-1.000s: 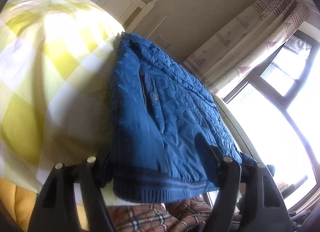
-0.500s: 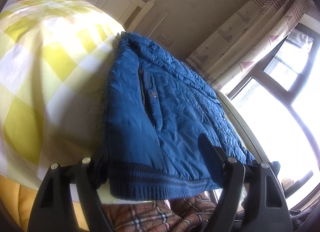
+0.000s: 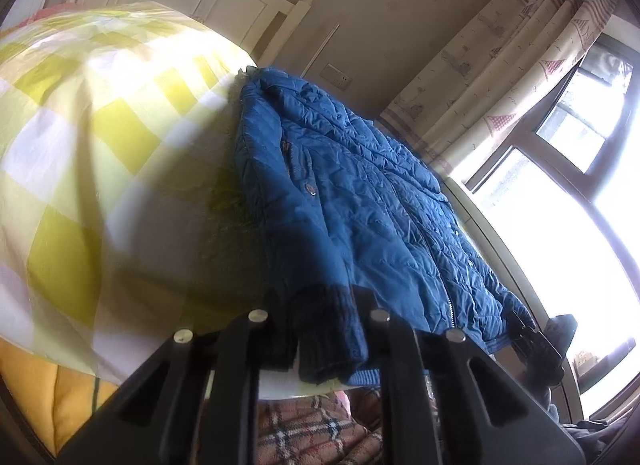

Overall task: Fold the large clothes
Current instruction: 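Lift the jacket by the hem and fold it over onto itself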

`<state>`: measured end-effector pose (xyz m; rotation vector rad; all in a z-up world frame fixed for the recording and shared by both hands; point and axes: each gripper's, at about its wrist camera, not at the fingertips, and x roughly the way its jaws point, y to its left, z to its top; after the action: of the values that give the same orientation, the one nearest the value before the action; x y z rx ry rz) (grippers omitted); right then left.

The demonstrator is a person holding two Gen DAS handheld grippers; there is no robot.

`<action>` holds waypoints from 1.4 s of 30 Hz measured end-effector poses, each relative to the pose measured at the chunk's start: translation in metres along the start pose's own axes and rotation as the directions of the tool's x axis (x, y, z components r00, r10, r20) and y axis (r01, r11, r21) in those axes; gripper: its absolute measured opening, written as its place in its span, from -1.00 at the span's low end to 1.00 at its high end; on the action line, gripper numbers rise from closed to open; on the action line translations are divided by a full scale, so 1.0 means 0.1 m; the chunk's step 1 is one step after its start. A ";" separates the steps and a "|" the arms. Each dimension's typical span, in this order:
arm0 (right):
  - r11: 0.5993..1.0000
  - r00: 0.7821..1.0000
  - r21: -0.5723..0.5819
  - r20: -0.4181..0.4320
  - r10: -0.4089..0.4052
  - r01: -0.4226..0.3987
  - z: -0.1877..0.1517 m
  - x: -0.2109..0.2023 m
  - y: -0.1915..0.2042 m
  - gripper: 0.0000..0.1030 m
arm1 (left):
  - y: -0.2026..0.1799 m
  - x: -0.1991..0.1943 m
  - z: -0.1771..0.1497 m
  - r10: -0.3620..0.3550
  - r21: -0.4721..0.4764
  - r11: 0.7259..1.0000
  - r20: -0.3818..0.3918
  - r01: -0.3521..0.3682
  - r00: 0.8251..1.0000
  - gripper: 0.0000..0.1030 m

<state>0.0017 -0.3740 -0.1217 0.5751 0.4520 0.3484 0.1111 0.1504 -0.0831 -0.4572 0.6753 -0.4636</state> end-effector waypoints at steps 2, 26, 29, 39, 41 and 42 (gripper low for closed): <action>1.000 0.999 0.000 0.042 0.029 -0.030 0.02 -0.20 0.06 -0.68 | -0.05 -0.18 0.00 -0.054 -0.008 0.998 0.012 0.054 0.998 -0.73; 0.996 0.997 0.037 0.008 0.078 -0.078 2.40 0.98 0.29 -0.68 | -0.04 0.63 2.11 -0.247 -0.382 0.884 0.106 0.269 0.963 -0.46; 0.974 0.996 0.225 -0.091 -0.017 0.037 2.36 1.56 -0.26 -0.26 | 0.39 1.35 2.16 -0.142 -0.549 0.826 0.018 0.129 0.990 -0.15; 0.985 0.996 0.158 -0.065 -0.067 0.076 2.11 1.35 -0.84 0.55 | 0.93 1.04 2.14 0.083 -0.417 0.907 0.039 -0.059 0.996 0.56; 0.989 0.991 0.118 -0.108 -0.075 0.088 2.13 1.44 -0.85 0.55 | 0.80 1.14 2.22 0.101 -0.297 0.949 -0.034 -0.106 0.994 0.56; 0.991 0.988 0.095 -0.133 -0.084 0.097 2.14 1.50 -0.84 0.55 | 0.72 1.22 2.24 0.103 -0.244 0.963 -0.069 -0.116 0.992 0.56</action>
<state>0.2508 -0.4687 -0.0579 0.6307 0.6208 0.2773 0.3652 0.1978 -0.0255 -0.6407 0.8124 -0.2886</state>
